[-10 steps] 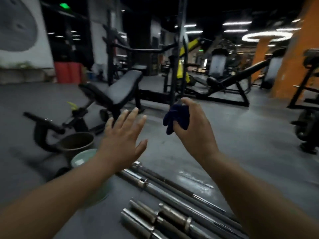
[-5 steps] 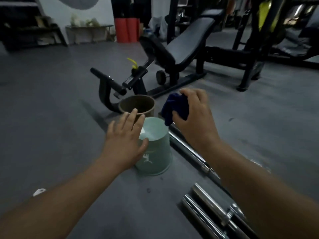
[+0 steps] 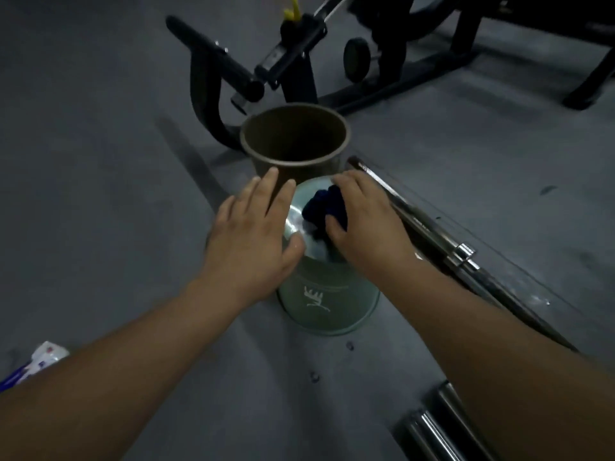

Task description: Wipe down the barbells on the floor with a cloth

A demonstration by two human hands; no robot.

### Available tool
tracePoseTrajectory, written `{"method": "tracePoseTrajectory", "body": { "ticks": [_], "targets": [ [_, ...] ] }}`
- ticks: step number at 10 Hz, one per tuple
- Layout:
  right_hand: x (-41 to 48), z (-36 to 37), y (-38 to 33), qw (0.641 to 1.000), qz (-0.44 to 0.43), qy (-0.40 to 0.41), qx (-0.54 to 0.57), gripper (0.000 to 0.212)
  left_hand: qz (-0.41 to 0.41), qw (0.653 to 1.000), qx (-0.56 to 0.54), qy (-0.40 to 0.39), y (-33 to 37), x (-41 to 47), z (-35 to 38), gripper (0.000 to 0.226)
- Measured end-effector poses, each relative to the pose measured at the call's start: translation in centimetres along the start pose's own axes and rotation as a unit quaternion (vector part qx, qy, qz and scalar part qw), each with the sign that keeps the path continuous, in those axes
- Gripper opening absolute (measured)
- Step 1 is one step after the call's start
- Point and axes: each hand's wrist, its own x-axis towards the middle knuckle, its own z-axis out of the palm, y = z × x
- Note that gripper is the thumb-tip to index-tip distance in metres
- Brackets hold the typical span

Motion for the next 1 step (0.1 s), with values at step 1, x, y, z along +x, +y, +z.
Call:
{"method": "tracePoseTrajectory", "body": {
  "ticks": [1],
  "targets": [
    [-0.65,1.73,1.40,0.996,-0.005,-0.052,-0.071,0.068,-0.006,1.000,-0.013,-0.009,0.47,0.88,1.16,0.072]
  ]
}}
